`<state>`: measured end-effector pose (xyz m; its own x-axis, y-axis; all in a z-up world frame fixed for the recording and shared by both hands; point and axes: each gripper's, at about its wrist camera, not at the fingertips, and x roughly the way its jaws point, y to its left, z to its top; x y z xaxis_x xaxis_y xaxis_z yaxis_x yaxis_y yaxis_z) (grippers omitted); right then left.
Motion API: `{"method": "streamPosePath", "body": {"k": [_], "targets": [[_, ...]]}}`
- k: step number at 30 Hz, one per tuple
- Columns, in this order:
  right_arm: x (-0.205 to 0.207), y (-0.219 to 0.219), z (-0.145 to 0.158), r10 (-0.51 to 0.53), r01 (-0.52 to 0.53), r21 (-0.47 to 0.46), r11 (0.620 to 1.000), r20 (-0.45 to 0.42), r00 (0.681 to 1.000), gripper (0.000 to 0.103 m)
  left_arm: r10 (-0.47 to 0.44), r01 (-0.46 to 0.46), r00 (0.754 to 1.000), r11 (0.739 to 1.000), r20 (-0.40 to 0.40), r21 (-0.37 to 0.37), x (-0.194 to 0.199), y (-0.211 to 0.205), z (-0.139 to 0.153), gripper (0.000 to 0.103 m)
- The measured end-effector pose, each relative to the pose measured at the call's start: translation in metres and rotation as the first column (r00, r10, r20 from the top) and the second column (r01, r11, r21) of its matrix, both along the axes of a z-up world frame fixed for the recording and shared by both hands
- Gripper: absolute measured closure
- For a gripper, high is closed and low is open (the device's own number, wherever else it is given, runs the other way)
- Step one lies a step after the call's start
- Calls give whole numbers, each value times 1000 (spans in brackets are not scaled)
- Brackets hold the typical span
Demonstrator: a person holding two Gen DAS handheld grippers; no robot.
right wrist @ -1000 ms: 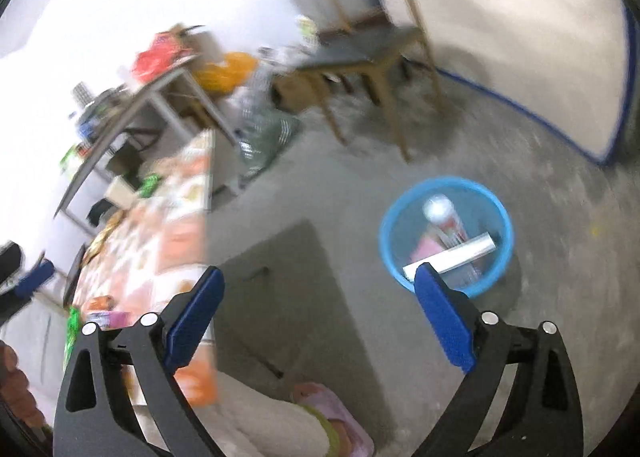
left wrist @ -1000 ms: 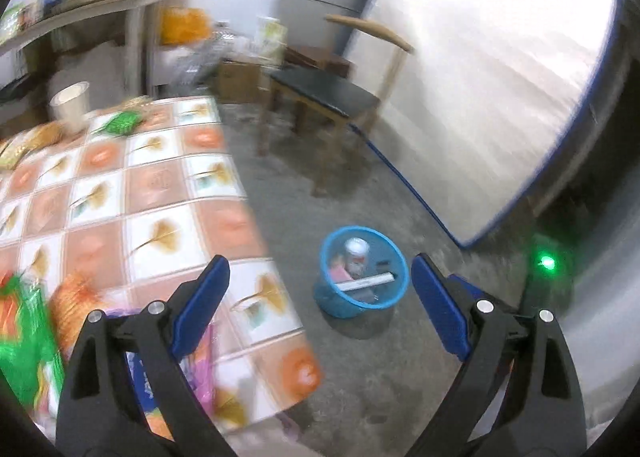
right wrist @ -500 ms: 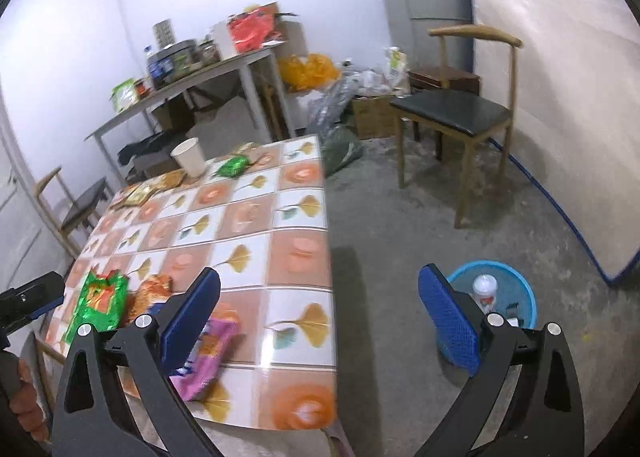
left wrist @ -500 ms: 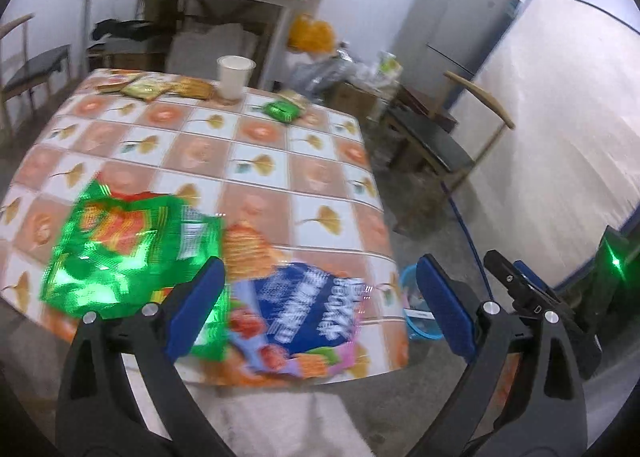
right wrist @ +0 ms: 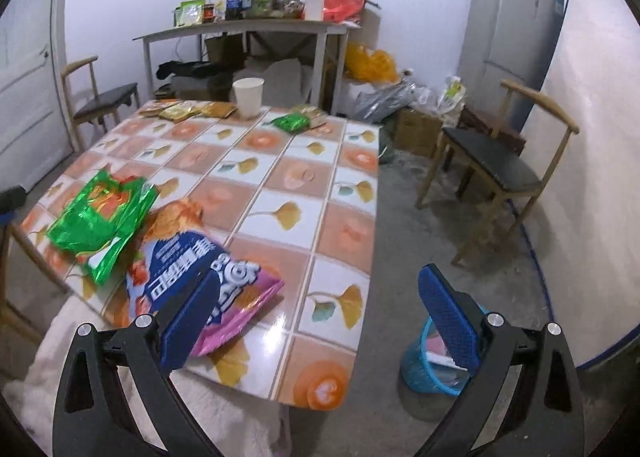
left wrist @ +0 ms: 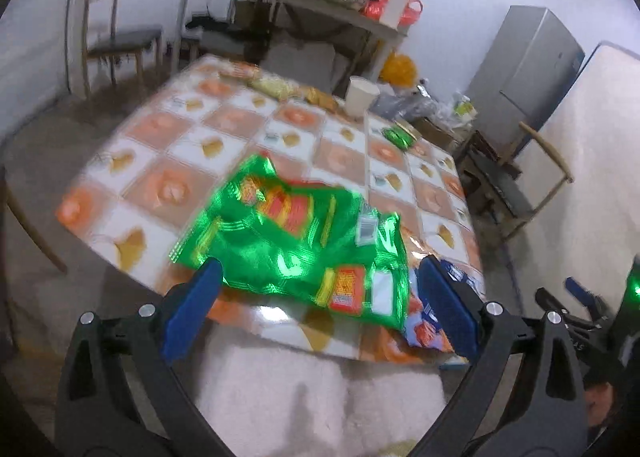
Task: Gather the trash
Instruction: 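Swing both tools back over the table toward the snack bags, then grasp the green chip bag with the left tool while the right tool grasps the blue-pink snack bag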
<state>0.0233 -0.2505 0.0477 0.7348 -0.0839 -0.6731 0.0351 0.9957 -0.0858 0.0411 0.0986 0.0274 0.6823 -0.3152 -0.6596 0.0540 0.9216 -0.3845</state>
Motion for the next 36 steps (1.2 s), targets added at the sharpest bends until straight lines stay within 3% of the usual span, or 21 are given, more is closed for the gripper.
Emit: {"method": "streamPosePath", "body": {"k": [4, 7, 12, 16, 22, 26, 33, 36], "targets": [[-16, -15, -2, -31, 28, 115, 993, 24, 999, 7, -106, 101, 992, 992, -67, -75, 7, -7, -21, 9], [-21, -27, -8, -71, 73, 217, 973, -19, 997, 7, -169, 163, 984, 980, -47, -112, 4, -16, -25, 9], [-9, -39, -33, -83, 141, 420, 897, -155, 984, 7, -246, 238, 968, 963, -51, -123, -2, -26, -40, 9], [1, -30, -45, -49, 135, 505, 852, -180, 982, 7, -280, 275, 959, 955, -41, -109, -14, -25, -50, 9], [22, -17, -70, 0, 160, 586, 795, -264, 965, 15, -292, 290, 956, 953, -12, -90, -22, -16, -62, 9], [37, -10, -85, 19, 187, 621, 761, -310, 951, 17, -285, 281, 958, 951, -12, -125, -19, -4, -70, 9], [59, -9, -93, -10, 226, 619, 753, -333, 943, 17, -273, 275, 961, 941, 36, -199, -6, 19, -70, 9], [69, -13, -95, -23, 246, 625, 741, -343, 939, 23, -281, 283, 959, 939, 38, -197, 4, 19, -70, 9]]}}
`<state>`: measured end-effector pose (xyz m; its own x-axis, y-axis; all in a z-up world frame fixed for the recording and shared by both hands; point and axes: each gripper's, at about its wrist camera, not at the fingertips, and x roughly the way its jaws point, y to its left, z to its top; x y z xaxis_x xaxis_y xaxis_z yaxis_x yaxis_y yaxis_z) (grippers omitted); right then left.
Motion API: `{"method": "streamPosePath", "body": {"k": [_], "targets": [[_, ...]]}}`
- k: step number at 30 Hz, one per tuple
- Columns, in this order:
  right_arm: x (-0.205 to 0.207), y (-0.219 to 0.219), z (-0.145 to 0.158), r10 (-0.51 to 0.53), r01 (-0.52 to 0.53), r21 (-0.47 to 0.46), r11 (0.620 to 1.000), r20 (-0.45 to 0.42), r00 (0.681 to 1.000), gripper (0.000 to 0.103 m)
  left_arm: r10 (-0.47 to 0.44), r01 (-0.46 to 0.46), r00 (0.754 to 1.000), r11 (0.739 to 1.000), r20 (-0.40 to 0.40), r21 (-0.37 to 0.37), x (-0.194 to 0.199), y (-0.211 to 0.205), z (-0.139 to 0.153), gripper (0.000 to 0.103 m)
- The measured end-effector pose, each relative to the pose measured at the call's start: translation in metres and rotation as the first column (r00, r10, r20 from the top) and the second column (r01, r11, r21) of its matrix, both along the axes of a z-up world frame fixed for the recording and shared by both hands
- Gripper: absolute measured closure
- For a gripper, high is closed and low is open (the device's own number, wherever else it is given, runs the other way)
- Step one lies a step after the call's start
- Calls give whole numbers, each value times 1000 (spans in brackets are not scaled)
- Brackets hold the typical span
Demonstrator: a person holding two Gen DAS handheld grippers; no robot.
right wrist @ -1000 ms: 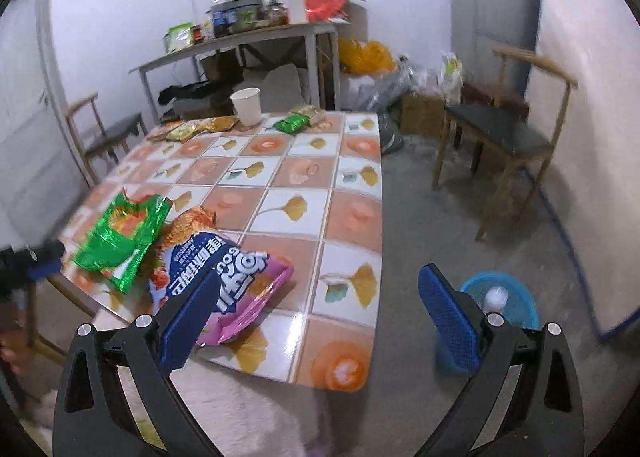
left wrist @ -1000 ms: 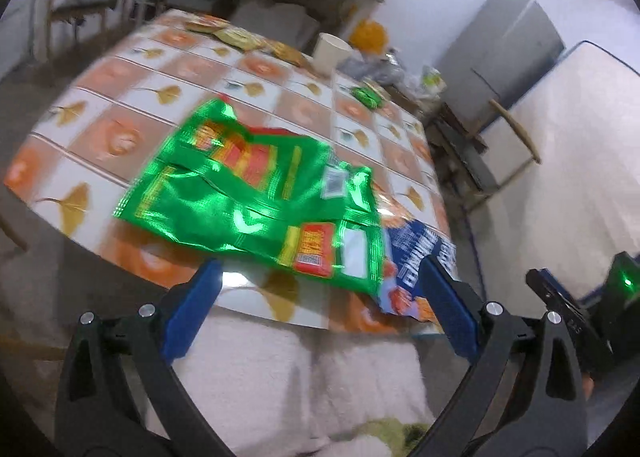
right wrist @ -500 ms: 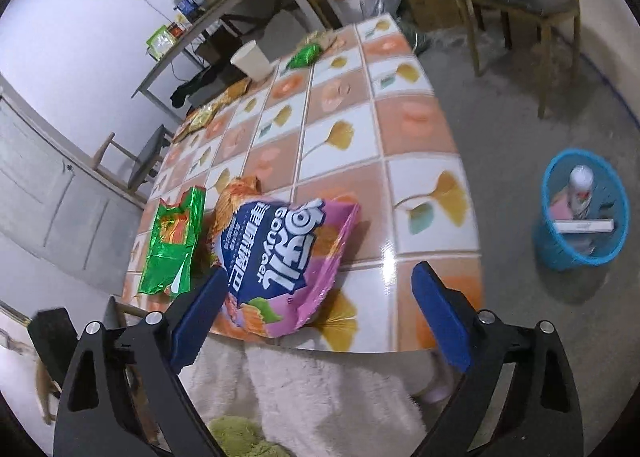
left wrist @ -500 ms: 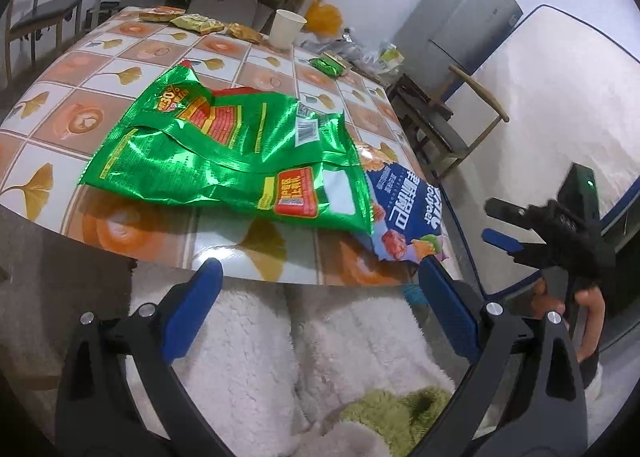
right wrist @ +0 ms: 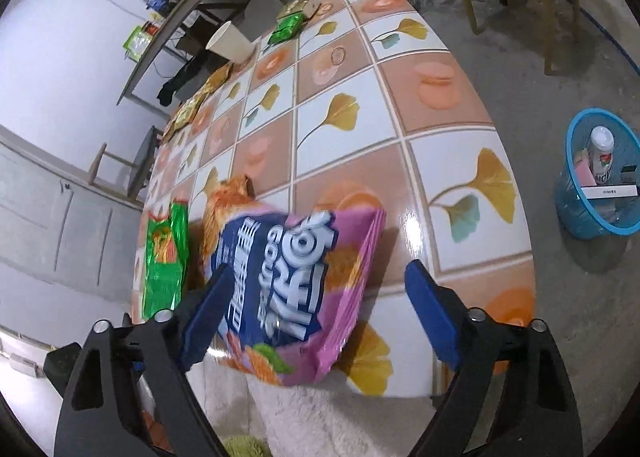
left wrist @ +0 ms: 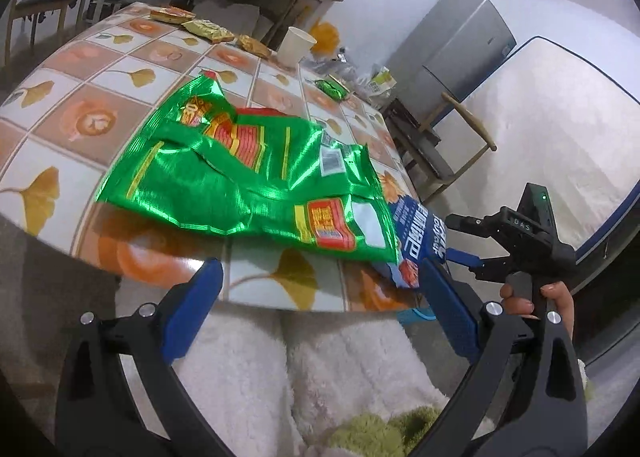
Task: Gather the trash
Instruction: 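Grasp the green chip bag with the left tool while the right tool grasps the blue-pink snack bag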
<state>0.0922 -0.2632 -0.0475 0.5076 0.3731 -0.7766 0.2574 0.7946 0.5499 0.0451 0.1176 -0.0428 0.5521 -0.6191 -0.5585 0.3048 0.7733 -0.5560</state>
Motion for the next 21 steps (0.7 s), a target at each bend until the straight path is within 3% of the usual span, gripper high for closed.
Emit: {"method": "streamPosePath", "body": {"k": [7, 11, 17, 21], "targets": [[10, -16, -1, -77, 77, -1, 997, -4, 997, 31, -25, 24, 994, 1000, -110, -14, 29, -4, -22, 31], [13, -26, 14, -81, 83, -53, 995, 37, 996, 31, -26, 22, 992, 999, -124, -34, 42, -2, -24, 34], [39, -11, 24, 79, -73, -100, 992, 65, 995, 31, -4, 2, 992, 1000, -126, -17, 59, -1, -25, 36], [60, 18, 12, 228, -226, -122, 967, 2, 974, 30, 39, -39, 992, 999, -121, 2, 70, 5, -25, 36]]}}
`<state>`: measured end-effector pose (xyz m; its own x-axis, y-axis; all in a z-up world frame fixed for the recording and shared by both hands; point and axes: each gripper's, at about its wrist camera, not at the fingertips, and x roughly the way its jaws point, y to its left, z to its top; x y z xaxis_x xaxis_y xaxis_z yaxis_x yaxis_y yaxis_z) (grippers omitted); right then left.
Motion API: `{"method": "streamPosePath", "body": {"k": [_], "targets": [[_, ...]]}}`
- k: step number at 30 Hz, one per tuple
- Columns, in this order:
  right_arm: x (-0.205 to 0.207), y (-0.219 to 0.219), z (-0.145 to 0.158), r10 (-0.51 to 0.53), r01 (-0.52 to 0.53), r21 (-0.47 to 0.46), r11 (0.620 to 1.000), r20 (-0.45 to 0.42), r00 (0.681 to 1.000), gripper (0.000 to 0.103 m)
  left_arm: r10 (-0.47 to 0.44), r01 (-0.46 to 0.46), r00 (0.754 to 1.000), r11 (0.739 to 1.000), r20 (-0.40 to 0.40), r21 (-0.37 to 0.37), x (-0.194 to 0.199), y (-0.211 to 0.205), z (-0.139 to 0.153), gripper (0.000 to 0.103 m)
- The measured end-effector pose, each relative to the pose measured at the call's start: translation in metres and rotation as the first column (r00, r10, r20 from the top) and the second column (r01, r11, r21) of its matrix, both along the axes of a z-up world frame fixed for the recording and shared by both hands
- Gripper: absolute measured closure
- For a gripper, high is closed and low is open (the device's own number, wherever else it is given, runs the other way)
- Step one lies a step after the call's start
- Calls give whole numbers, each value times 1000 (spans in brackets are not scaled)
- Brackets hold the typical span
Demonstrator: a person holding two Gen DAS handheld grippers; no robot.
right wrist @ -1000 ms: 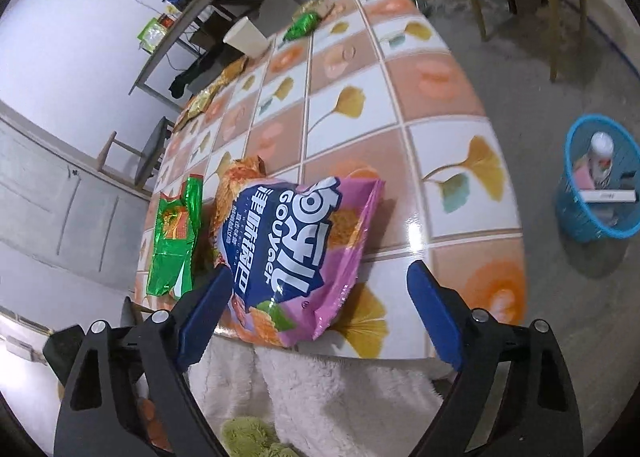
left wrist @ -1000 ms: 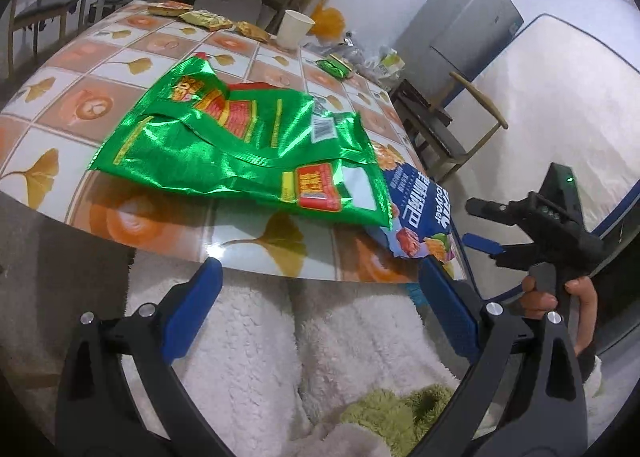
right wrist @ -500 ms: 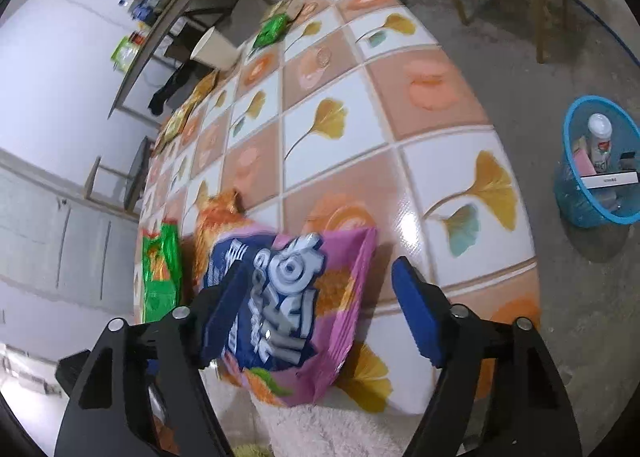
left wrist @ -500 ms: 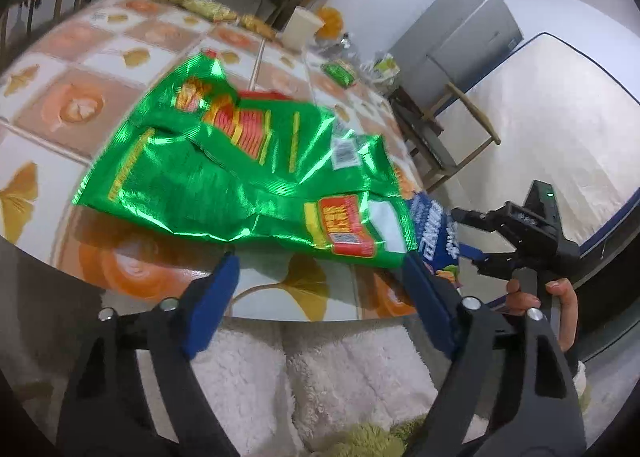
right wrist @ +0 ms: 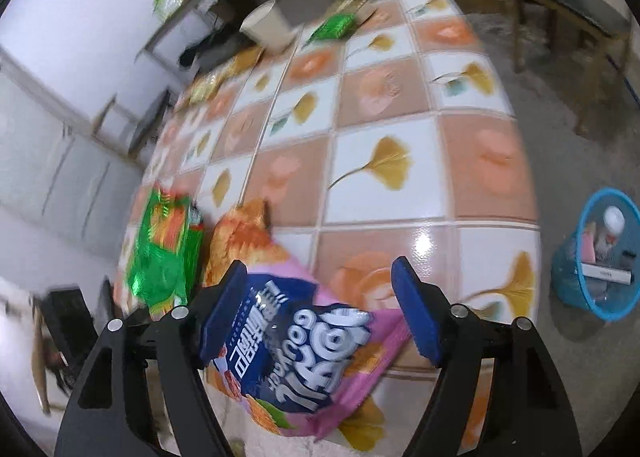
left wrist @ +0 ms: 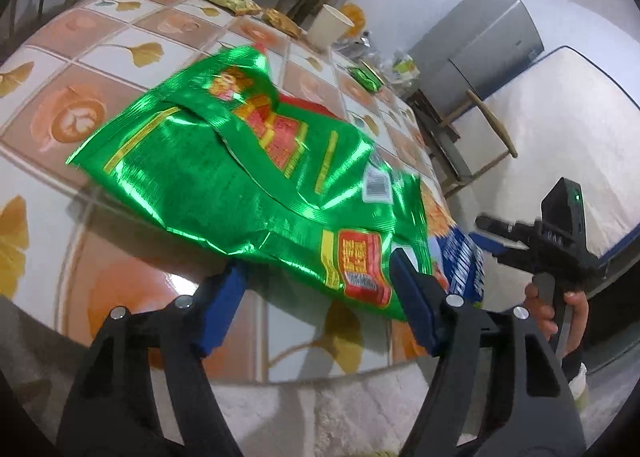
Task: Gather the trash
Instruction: 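Grasp the green chip bag with the left tool while the right tool grasps the blue-pink snack bag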
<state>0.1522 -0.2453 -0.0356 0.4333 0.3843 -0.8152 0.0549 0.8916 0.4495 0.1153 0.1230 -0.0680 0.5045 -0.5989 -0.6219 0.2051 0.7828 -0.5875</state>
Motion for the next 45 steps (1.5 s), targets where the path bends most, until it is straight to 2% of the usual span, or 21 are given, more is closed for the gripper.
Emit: {"method": "streamPosePath", "body": {"k": [8, 14, 19, 23, 28, 30, 32, 33, 34, 37, 39, 41, 43, 45], "targets": [[-11, 40, -14, 204, -207, -56, 977, -56, 977, 30, 86, -86, 996, 996, 5, 23, 21, 14, 0, 36], [-29, 55, -19, 247, -253, -85, 964, -76, 966, 31, 125, -126, 992, 992, 10, 32, 32, 20, 0, 36], [-43, 62, -14, 229, -232, -163, 959, -38, 973, 41, 156, -156, 988, 987, 12, 28, 24, 25, 2, 36], [-42, 57, -12, 183, -182, -191, 965, -14, 983, 49, 185, -185, 983, 982, 12, 37, 14, 32, 4, 36], [-40, 39, -16, 76, -78, -152, 985, -13, 997, 52, 241, -243, 970, 969, 34, 49, -8, 44, 12, 36], [-42, 31, -17, 43, -45, -113, 993, -20, 999, 52, 241, -248, 964, 967, 112, 53, -24, 44, 26, 36], [-45, 27, -18, 26, -28, -81, 996, -25, 999, 49, 207, -222, 958, 974, 198, 55, -40, 38, 42, 36], [-48, 26, -17, 26, -27, -70, 997, -18, 999, 46, 163, -178, 960, 983, 229, 47, -48, 30, 51, 36], [-49, 26, -17, 25, -26, -67, 997, -13, 1000, 44, 134, -147, 963, 989, 233, 36, -50, 24, 55, 36], [-55, 21, -15, 6, -6, -55, 998, 8, 1000, 35, 1, 2, 981, 1000, 196, -16, -57, -9, 58, 36], [-59, 16, -13, -15, 16, -33, 999, 20, 1000, 35, -61, 67, 983, 997, 174, -29, -61, -27, 55, 36], [-62, 14, -14, -31, 33, -52, 998, 41, 999, 35, -133, 139, 981, 990, 142, -32, -64, -53, 49, 36], [-66, 13, -17, -36, 39, -82, 996, 44, 998, 49, -179, 185, 977, 982, 119, -41, -66, -72, 44, 36], [-72, 9, -23, -39, 39, -14, 999, 38, 999, 59, -207, 212, 974, 976, 93, -45, -66, -87, 38, 36]]}}
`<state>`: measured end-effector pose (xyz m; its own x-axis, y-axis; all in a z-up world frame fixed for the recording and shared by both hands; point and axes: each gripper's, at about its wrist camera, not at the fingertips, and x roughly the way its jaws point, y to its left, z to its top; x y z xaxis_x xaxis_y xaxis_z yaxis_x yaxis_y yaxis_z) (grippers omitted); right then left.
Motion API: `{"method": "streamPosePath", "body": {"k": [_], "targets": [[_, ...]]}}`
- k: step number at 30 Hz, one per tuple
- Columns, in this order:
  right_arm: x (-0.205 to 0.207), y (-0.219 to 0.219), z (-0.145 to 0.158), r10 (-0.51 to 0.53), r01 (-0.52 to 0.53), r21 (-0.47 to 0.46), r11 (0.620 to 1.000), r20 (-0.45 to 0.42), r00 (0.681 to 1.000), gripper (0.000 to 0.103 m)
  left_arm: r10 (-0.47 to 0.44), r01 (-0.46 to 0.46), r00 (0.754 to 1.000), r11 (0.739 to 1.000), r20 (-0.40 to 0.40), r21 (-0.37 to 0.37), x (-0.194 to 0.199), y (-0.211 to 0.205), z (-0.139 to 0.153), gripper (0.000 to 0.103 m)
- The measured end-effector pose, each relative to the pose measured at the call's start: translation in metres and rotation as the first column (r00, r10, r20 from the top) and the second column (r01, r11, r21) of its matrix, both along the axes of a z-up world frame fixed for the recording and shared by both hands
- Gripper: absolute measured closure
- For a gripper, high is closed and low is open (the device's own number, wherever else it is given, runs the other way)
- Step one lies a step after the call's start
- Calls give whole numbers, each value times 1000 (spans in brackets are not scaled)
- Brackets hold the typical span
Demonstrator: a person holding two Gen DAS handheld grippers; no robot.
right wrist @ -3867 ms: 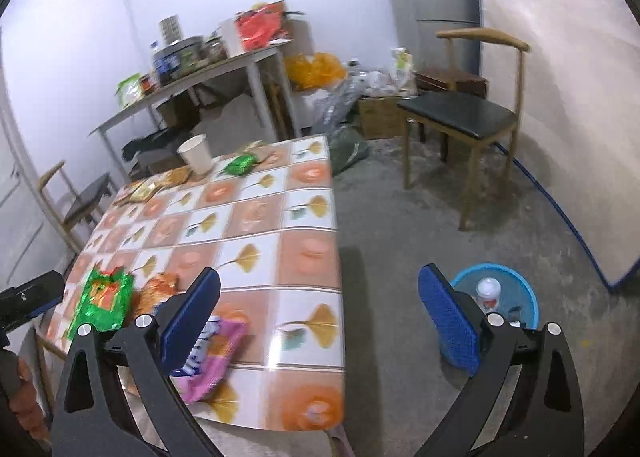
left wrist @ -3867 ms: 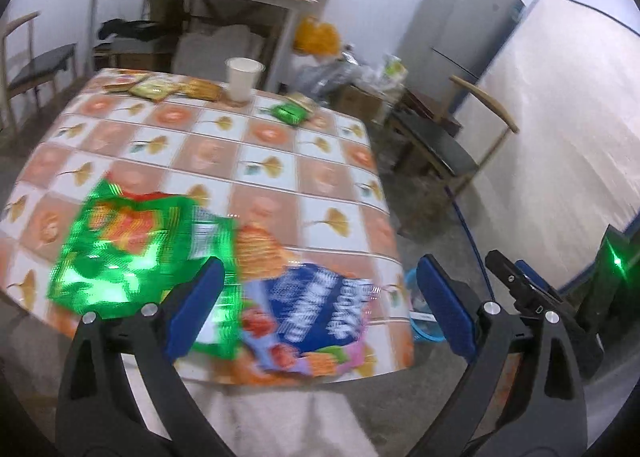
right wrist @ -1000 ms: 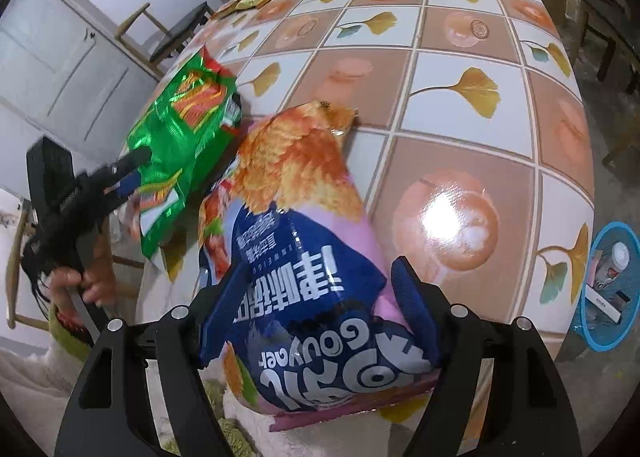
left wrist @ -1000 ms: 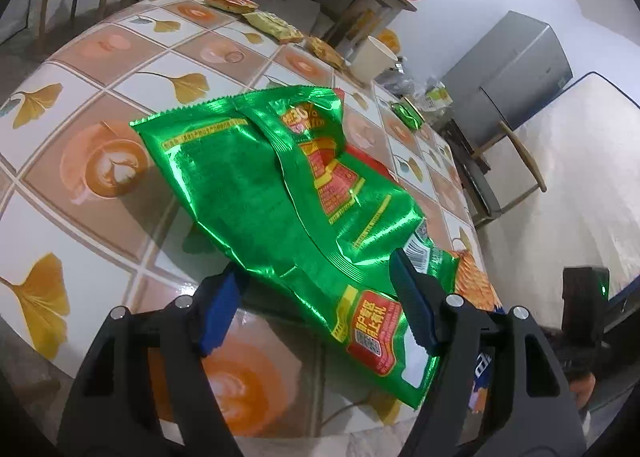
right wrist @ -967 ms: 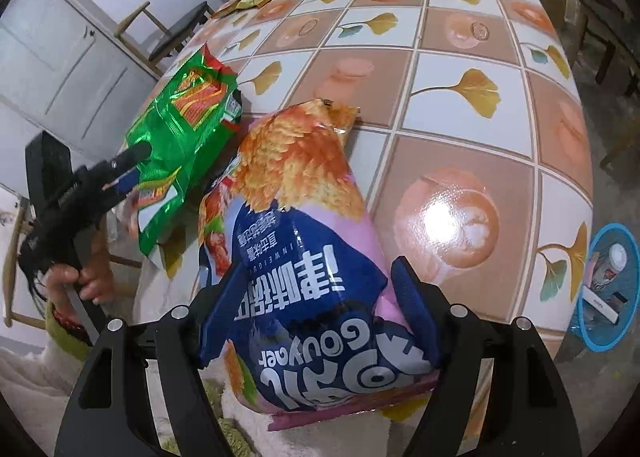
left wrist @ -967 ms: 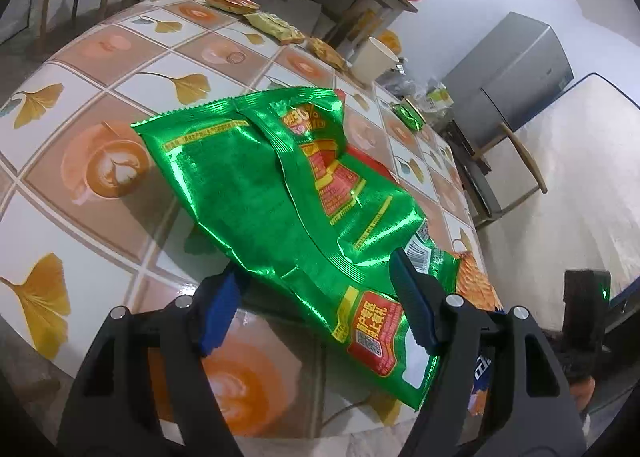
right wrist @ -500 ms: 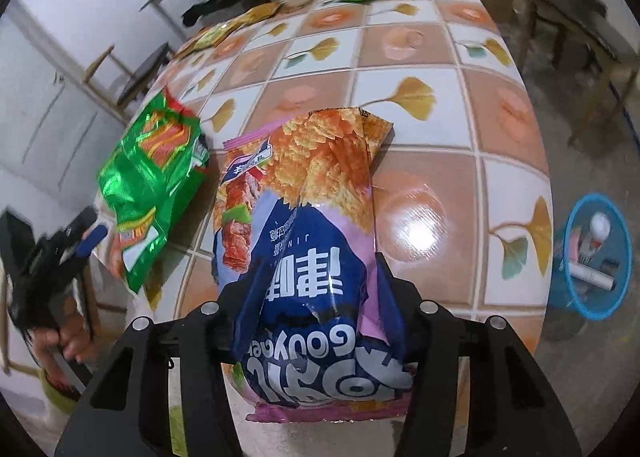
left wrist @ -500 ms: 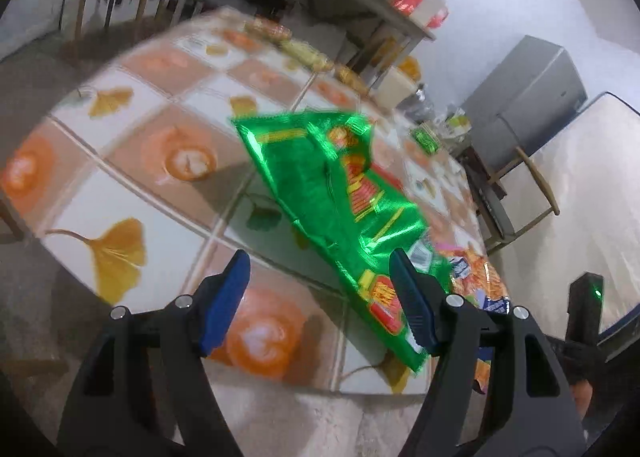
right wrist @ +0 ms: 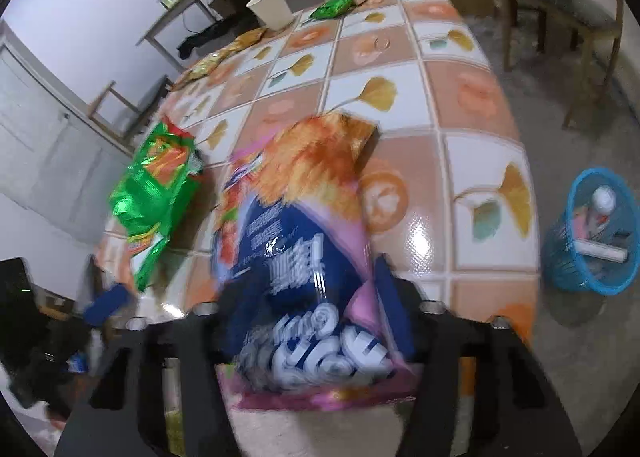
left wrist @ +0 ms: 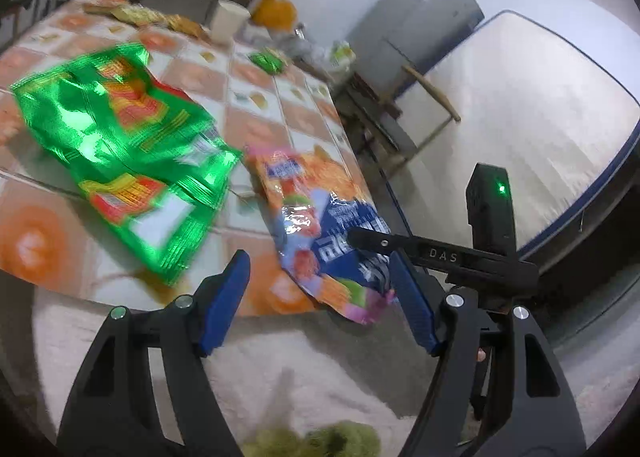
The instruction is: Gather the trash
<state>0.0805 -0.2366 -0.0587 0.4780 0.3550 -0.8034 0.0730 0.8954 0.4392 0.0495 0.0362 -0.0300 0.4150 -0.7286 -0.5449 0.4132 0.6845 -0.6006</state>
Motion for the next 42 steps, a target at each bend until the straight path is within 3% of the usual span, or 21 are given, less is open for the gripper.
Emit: {"method": "streamPosePath", "body": {"k": [4, 7, 13, 17, 21, 22, 23, 26, 29, 31, 34, 36, 39, 42], "targets": [[-8, -18, -8, -35, 35, 109, 993, -5, 999, 70, -60, 58, 997, 998, -48, -36, 5, -21, -13, 37], [-12, -33, -18, -40, 43, 236, 971, -19, 999, 76, -60, 58, 996, 998, -63, -21, 16, -32, -21, 37], [-26, -51, -39, 1, 20, 435, 900, -48, 999, 80, -51, 48, 989, 998, -137, -30, 29, -40, -40, 37], [-36, -51, -52, 45, -4, 569, 822, -58, 997, 83, -69, 63, 986, 997, -151, -47, 31, -45, -45, 37], [-47, -48, -53, 74, -41, 647, 761, -24, 997, 83, -65, 53, 983, 996, -173, -72, 32, -43, -50, 38], [-49, -46, -53, 84, -50, 658, 751, -21, 996, 83, -68, 55, 982, 995, -174, -80, 32, -43, -50, 43], [-50, -44, -53, 91, -55, 660, 749, -20, 996, 83, -75, 60, 982, 994, -172, -88, 31, -42, -49, 46], [-54, -37, -50, 112, -77, 653, 753, -13, 994, 83, -100, 84, 985, 990, -139, -117, 26, -39, -42, 69], [-57, -35, -41, 119, -100, 651, 753, 16, 993, 78, -114, 96, 987, 983, -114, -156, 23, -33, -34, 81], [-60, -33, -31, 126, -117, 625, 772, 30, 992, 62, -123, 102, 987, 977, -103, -189, 20, -27, -28, 90], [-61, -38, -15, 129, -142, 589, 795, 64, 990, 41, -110, 92, 991, 972, -72, -217, 14, -14, -16, 93], [-59, -47, -6, 105, -137, 586, 799, 89, 990, 35, -87, 74, 995, 967, -45, -243, 10, 2, -4, 95], [-42, -55, 1, 56, -99, 606, 789, 89, 994, 33, -33, 32, 999, 957, 0, -289, 3, 35, 15, 95], [-5, -33, 11, 97, -127, 557, 821, 83, 992, 33, 50, -34, 998, 945, 40, -325, -5, 77, 35, 96]]}}
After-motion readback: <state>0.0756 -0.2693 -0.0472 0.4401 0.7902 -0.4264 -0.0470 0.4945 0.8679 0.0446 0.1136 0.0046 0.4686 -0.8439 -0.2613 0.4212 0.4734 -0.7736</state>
